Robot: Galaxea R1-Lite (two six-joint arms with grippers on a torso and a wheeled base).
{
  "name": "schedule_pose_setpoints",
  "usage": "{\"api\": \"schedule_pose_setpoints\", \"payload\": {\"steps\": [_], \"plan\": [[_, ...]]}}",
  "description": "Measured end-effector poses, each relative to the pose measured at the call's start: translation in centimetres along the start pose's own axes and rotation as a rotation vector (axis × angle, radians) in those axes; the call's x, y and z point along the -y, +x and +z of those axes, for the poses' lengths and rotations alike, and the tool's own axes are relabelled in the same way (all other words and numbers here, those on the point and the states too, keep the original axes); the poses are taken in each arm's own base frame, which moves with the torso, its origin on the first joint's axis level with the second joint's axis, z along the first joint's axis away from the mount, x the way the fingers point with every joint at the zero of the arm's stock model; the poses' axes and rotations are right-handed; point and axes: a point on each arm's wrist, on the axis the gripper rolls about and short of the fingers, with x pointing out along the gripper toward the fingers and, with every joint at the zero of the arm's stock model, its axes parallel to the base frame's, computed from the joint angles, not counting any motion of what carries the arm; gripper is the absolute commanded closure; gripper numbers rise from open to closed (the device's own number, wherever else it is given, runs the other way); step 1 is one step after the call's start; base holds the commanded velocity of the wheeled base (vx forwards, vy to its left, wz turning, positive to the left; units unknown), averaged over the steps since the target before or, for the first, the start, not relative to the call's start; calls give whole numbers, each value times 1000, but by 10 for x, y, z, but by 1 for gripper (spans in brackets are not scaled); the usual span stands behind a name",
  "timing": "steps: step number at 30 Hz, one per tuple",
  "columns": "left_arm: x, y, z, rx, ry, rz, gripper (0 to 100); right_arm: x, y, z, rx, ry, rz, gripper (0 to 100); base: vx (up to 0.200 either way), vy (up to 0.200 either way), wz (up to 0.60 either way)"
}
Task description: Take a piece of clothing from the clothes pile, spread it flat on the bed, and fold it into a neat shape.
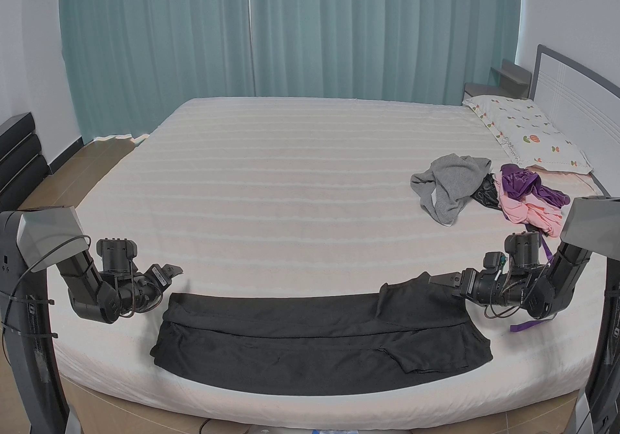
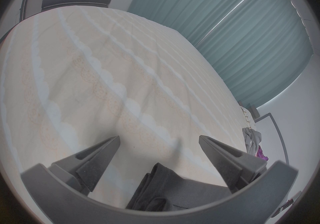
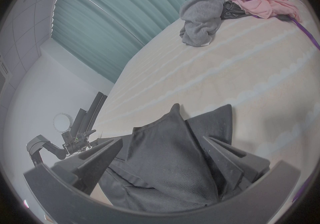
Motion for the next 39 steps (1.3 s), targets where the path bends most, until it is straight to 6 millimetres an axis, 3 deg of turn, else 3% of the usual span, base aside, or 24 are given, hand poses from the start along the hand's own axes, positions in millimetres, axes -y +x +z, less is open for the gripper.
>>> {"api": "schedule_pose_setpoints", "payload": {"steps": [6, 7, 21, 39], "plan": [[0, 0, 0, -2, 0, -1, 0, 3, 6, -4, -18, 0, -6, 0, 0, 0, 0], [0, 0, 0, -2, 0, -1, 0, 4, 7, -5, -21, -5, -8, 100, 0, 0, 0], [0, 0, -1, -3, 0, 0, 0, 15, 10, -17, -47, -103, -71, 100, 0, 0, 0], [-1, -1, -2, -7, -1, 4, 0, 3, -20, -21, -50, -104, -94, 100, 0, 0, 0]]}}
